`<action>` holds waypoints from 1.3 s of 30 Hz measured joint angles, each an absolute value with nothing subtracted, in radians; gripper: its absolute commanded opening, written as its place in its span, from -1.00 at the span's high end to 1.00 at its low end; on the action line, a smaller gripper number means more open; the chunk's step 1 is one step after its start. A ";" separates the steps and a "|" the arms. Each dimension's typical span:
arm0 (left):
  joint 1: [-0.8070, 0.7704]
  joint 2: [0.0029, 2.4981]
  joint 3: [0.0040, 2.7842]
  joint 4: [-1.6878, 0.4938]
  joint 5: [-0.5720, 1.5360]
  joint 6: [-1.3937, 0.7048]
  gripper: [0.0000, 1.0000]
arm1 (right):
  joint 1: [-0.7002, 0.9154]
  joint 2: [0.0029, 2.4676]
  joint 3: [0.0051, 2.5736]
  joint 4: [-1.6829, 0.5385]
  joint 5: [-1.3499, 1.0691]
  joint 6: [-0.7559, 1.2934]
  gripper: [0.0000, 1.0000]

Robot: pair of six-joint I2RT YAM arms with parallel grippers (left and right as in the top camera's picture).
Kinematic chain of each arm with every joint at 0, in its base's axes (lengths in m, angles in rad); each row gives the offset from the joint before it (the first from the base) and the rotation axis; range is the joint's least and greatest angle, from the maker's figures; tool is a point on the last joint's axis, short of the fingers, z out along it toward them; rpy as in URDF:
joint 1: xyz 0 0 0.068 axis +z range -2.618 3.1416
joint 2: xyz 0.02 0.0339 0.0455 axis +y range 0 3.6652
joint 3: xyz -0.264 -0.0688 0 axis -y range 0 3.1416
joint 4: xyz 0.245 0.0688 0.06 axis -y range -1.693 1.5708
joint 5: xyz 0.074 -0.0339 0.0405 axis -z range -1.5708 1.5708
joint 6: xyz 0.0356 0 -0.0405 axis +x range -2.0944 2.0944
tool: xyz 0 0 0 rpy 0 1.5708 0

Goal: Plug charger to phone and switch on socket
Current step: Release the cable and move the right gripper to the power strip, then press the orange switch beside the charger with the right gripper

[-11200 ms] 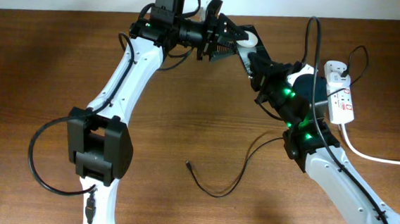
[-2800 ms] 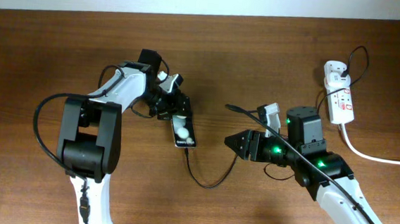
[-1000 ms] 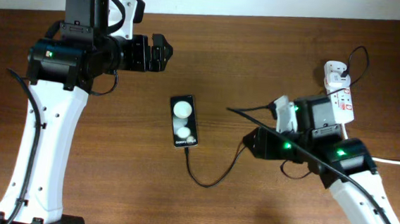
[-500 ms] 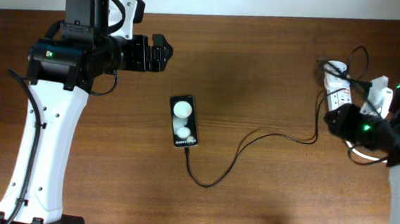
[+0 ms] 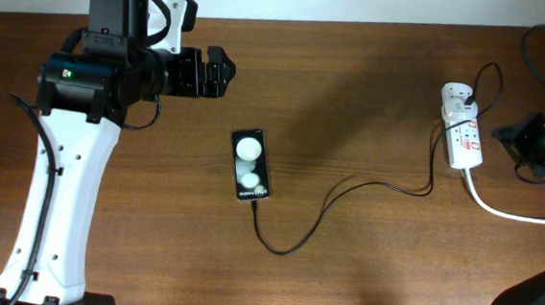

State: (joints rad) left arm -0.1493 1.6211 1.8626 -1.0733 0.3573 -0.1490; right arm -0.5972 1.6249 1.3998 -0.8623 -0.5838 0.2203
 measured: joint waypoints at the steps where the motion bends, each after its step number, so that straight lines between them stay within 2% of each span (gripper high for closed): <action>1: -0.149 1.621 1.863 -1.073 0.357 -0.149 -0.99 | -0.601 1.649 1.436 -0.870 -0.588 0.230 0.92; 5: -0.149 1.621 1.863 -1.074 0.358 -0.149 -0.98 | -0.651 1.809 1.656 -0.903 -0.604 0.245 0.92; 9: -0.149 1.621 1.863 -1.074 0.358 -0.149 -0.98 | -0.659 1.945 1.726 -0.879 -0.604 0.254 0.92; 16: -0.149 1.621 1.863 -1.073 0.358 -0.149 -0.98 | -0.659 2.080 1.728 -0.780 -0.601 0.266 0.92; 39: -0.149 1.621 1.863 -1.073 0.358 -0.149 -0.98 | -0.533 2.243 1.728 -0.721 -0.395 0.316 0.92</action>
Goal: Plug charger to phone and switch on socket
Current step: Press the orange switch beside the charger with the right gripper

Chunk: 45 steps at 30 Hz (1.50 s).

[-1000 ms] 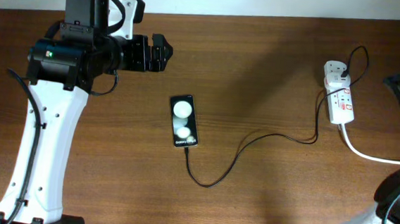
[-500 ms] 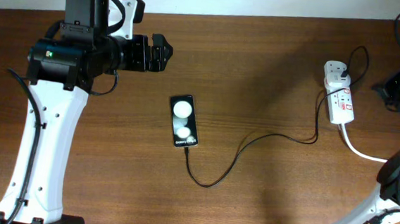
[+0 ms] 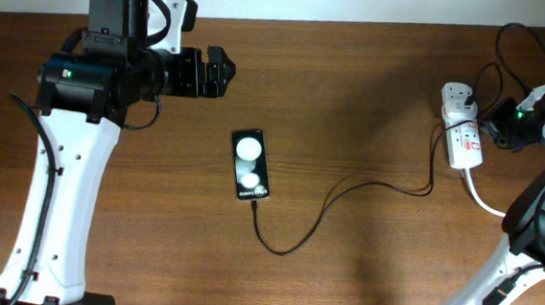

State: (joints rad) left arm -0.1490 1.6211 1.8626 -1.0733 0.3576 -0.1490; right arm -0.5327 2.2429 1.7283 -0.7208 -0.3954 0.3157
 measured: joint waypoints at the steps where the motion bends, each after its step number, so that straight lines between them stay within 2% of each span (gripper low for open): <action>1: -0.149 1.621 1.863 -1.073 0.358 -0.149 -0.98 | -0.533 2.244 1.728 -0.720 -0.395 0.316 0.92; 45: -0.149 1.621 1.863 -1.073 0.358 -0.149 -0.98 | -0.483 2.258 1.743 -0.736 -0.378 0.310 0.92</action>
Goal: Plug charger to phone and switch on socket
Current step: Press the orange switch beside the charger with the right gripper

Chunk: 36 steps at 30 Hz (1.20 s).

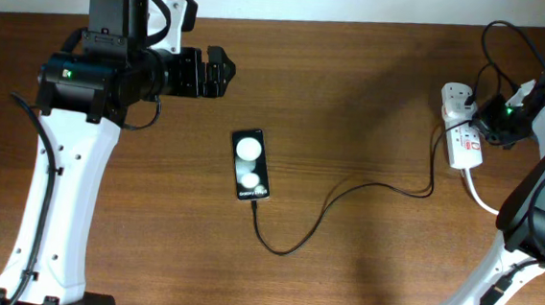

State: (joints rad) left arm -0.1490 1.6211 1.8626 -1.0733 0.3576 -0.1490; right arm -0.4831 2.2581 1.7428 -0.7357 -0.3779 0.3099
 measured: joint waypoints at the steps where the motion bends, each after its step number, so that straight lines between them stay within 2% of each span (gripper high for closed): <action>1: -0.149 1.621 1.863 -1.073 0.358 -0.149 -0.98 | -0.484 2.257 1.740 -0.712 -0.373 0.311 0.92; 12: -0.149 1.621 1.863 -1.074 0.358 -0.149 -0.99 | -0.545 2.281 1.715 -0.645 -0.527 0.364 0.92; 22: -0.149 1.621 1.863 -1.074 0.358 -0.149 -0.99 | -0.503 2.271 1.735 -0.680 -0.427 0.359 0.92; 36: -0.149 1.621 1.863 -1.073 0.358 -0.149 -0.98 | -0.488 2.236 1.686 -0.682 -0.404 0.361 0.92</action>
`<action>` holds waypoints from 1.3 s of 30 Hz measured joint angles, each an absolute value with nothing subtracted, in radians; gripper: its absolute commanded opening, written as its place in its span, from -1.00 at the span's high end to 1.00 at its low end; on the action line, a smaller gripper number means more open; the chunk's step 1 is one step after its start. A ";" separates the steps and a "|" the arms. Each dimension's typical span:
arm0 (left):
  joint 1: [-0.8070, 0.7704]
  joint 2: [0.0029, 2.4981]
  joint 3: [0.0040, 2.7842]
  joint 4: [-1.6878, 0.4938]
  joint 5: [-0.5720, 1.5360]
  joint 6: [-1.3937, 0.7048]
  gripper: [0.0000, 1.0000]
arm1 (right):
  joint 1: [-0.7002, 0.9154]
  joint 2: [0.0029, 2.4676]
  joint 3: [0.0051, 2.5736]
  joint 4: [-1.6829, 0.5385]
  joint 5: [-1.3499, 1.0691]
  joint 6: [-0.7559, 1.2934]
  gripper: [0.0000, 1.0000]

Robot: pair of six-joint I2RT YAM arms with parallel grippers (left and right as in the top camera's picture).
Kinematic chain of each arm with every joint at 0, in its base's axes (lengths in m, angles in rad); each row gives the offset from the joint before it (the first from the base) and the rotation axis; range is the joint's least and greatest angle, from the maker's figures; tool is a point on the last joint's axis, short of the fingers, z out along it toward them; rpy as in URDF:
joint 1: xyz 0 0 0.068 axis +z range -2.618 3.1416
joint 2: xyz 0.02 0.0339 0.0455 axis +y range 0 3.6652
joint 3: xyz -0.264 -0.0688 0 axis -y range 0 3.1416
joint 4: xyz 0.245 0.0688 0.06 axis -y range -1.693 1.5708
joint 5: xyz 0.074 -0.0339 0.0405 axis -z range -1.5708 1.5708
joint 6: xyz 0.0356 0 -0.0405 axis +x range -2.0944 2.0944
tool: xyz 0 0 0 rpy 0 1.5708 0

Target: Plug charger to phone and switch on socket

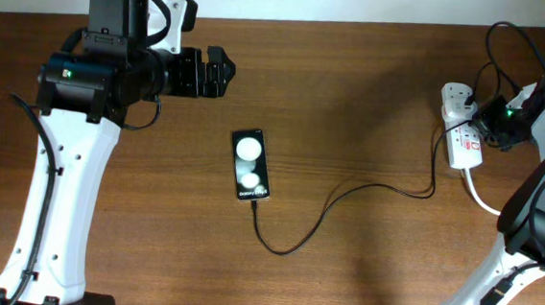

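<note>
A black phone (251,165) lies face up mid-table with a black charger cable (346,198) running from its near end to the white socket strip (461,127) at the far right. A white plug sits at the strip's top. My right gripper (484,126) hovers at the strip's right edge, over its red-marked switch area; its jaws are hidden under the wrist. My left gripper (222,73) hangs open at the upper left, away from the phone.
A white mains lead (509,211) runs from the strip toward the right edge. Loose black cables (507,44) loop above the right arm. Brown wooden table (340,282) stretches between phone and strip.
The right gripper has shifted very slightly at the strip's right edge. Phone, cable and left arm are unchanged.
At first the right gripper sat off the right edge, away from the strip, with the cable in the phone. It then stood nearer the strip's right side, then against it, where it remains. The left arm stayed still throughout.
</note>
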State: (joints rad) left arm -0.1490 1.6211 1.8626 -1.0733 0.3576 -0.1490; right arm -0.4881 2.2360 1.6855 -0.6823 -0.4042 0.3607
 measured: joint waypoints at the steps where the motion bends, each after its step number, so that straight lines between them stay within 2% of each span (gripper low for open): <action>1: -0.149 1.621 1.863 -1.073 0.358 -0.149 -0.98 | -0.488 2.235 1.684 -0.680 -0.404 0.361 0.92; 7: -0.149 1.621 1.863 -1.073 0.358 -0.149 -0.99 | -0.499 2.234 1.685 -0.698 -0.439 0.374 0.92; 11: -0.149 1.621 1.863 -1.073 0.358 -0.149 -0.98 | -0.577 2.177 1.667 -0.797 -0.496 0.383 0.92; 14: -0.149 1.621 1.863 -1.073 0.358 -0.149 -0.98 | -0.625 2.006 1.664 -0.831 -0.495 0.384 0.92; 16: -0.149 1.621 1.863 -1.073 0.358 -0.149 -0.98 | -0.618 1.860 1.664 -0.865 -0.496 0.382 0.92; 19: -0.149 1.621 1.863 -1.073 0.358 -0.149 -0.98 | -0.600 1.765 1.664 -0.907 -0.496 0.361 0.92; 23: -0.149 1.621 1.863 -1.074 0.358 -0.149 -0.98 | -0.506 1.654 1.664 -0.960 -0.496 0.282 0.92; 30: -0.149 1.621 1.863 -1.073 0.358 -0.149 -0.98 | -0.152 1.463 1.664 -1.074 -0.421 0.154 0.92; 35: -0.149 1.621 1.863 -1.073 0.358 -0.149 -0.98 | -0.001 1.357 1.664 -1.192 -0.346 0.084 0.88; 38: -0.149 1.621 1.863 -1.073 0.358 -0.149 -0.98 | 0.018 1.266 1.664 -1.279 -0.321 0.069 0.23; 39: -0.149 1.621 1.863 -1.074 0.358 -0.149 -0.98 | 0.018 1.240 1.664 -1.321 -0.316 0.068 -0.15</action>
State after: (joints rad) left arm -0.1493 1.6211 1.8626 -1.0737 0.3576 -0.1490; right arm 0.0177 1.2400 1.6638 -1.3209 -0.3161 0.0685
